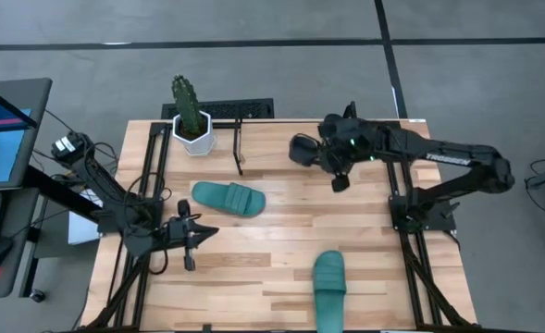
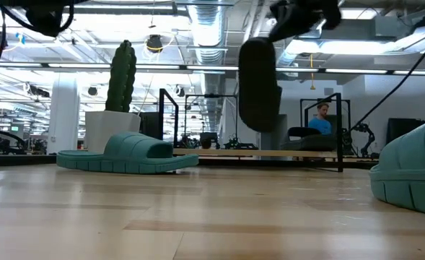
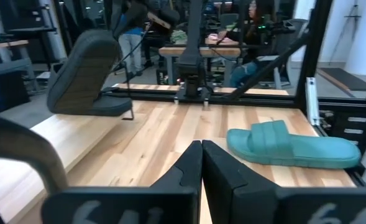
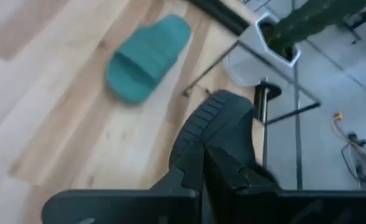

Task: Pick and place slides into the shelf
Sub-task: Put the black slide on the shelf

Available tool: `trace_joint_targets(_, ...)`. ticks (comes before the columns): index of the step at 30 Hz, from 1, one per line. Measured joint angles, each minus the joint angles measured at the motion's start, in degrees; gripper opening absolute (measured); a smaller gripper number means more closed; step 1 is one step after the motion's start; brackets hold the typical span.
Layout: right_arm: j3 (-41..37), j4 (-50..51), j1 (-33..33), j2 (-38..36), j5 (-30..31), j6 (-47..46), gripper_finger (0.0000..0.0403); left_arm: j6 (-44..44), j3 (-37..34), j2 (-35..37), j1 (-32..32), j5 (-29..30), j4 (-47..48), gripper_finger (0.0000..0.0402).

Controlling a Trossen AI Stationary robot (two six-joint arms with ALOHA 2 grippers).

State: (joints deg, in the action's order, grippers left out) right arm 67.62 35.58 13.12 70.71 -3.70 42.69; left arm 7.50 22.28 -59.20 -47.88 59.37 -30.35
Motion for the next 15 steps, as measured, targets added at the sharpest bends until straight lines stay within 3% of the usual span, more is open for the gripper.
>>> trace_joint_targets(15, 20.75, 18.69, 11.09, 17.62, -2.29, 13.64, 0.0, 0.86, 0.0, 0.02, 3.31, 0.0, 0.0, 0.0)
